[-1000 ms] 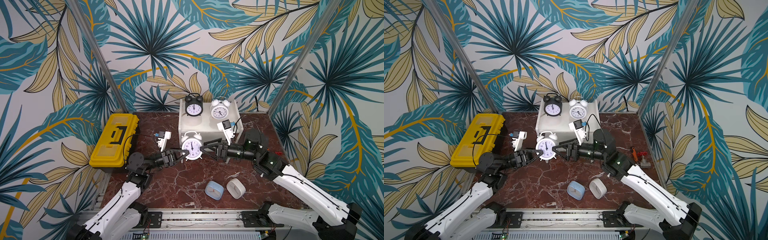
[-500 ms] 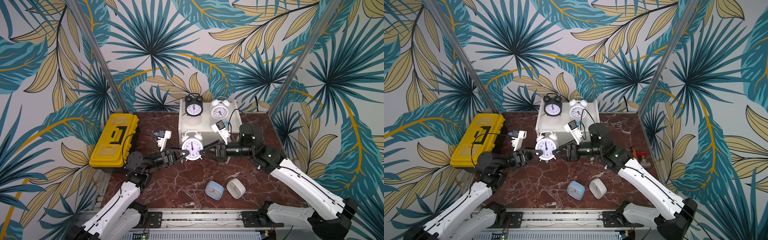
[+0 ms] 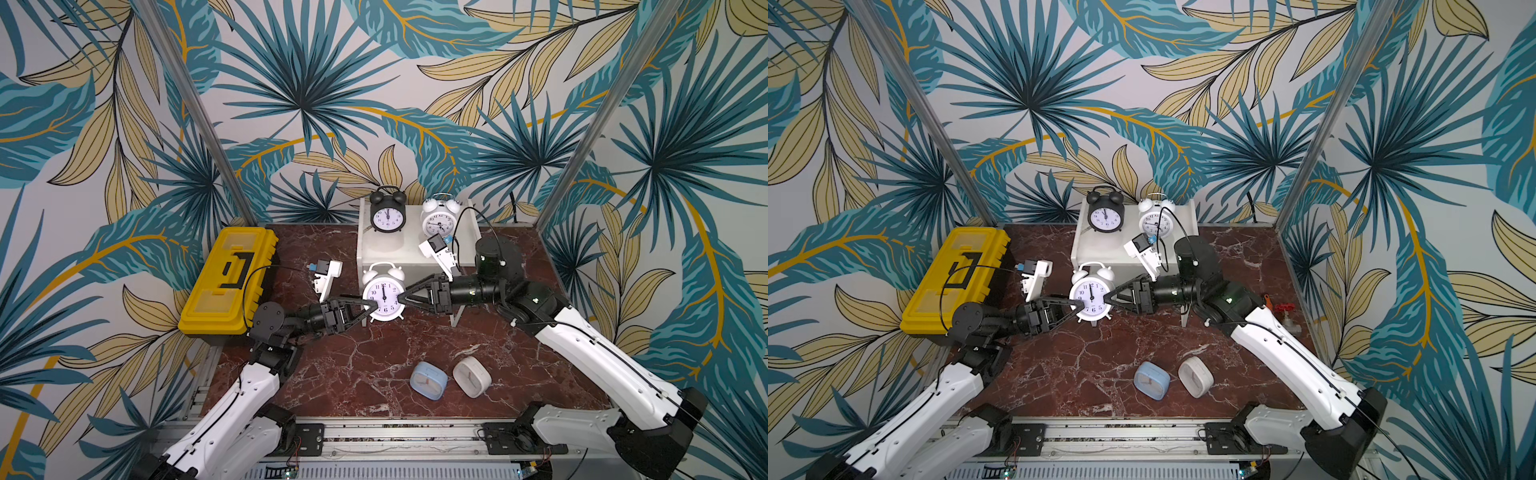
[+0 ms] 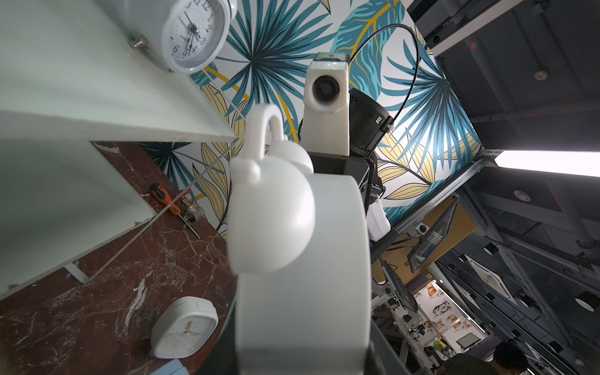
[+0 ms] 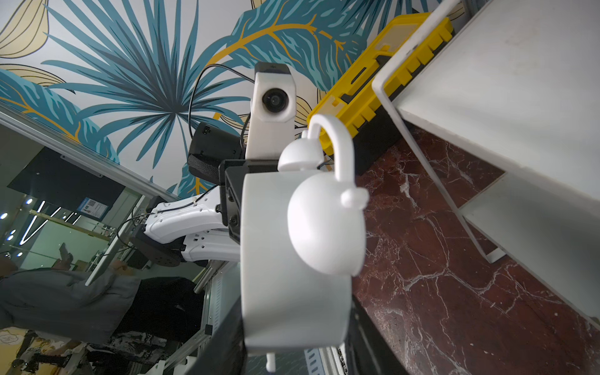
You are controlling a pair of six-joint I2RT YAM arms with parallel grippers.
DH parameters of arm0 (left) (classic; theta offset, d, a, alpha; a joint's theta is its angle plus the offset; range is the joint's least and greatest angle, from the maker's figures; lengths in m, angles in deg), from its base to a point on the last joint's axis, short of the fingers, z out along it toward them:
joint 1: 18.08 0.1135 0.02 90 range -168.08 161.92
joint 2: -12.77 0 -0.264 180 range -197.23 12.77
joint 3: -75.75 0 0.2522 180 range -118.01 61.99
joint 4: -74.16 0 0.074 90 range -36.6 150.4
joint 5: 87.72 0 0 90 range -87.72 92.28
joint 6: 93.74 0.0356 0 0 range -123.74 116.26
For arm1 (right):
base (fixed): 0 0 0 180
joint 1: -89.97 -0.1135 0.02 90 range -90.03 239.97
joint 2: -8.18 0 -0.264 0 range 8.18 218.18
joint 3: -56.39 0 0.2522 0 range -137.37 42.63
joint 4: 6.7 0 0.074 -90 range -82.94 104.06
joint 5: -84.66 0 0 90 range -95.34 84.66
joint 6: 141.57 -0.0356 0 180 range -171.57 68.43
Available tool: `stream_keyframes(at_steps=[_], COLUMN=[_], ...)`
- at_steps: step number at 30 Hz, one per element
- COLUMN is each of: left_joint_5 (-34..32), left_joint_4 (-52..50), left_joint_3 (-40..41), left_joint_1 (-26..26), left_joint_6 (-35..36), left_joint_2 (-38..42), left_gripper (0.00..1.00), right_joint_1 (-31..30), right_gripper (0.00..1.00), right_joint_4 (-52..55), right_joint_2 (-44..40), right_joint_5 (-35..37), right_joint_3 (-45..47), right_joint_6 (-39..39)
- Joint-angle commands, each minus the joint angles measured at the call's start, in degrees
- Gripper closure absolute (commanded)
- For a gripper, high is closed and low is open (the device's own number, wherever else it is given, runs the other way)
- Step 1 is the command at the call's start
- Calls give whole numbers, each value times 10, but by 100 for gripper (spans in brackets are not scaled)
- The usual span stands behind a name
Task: Place the alarm clocks on the shelf by style
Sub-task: Pick up the alarm from the center of the board.
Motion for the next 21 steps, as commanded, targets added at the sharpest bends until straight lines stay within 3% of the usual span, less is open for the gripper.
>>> stream_keyframes(at_steps=[1, 6, 7, 10, 14, 21], left_joint_5=[2, -3, -4, -23, -38, -43], left_joint_4=[11, -11, -15, -29, -70, -145], left_joint_3=[-29, -29, -29, -32, -54, -57], left_joint_1=[0, 1, 1, 5, 10, 15], left_joint_6=[10, 25, 26, 27, 55, 93], left_joint_2=[5, 5, 5, 9, 16, 33], left_gripper=[71, 67, 62, 30, 13, 9], right_joint_1=[-2, -2, -2, -2, -2, -2], right_gripper=[61, 72, 73, 76, 77, 79], right_joint_4=[10, 9, 10, 15, 20, -5], right_joint_2=[5, -2, -4, -8, -15, -49], right_joint_5=[-16, -8, -7, -4, 5, 47], right_joint_3=[-5, -4, -3, -6, -5, 16], right_joint_6=[10, 22, 25, 35, 48, 53])
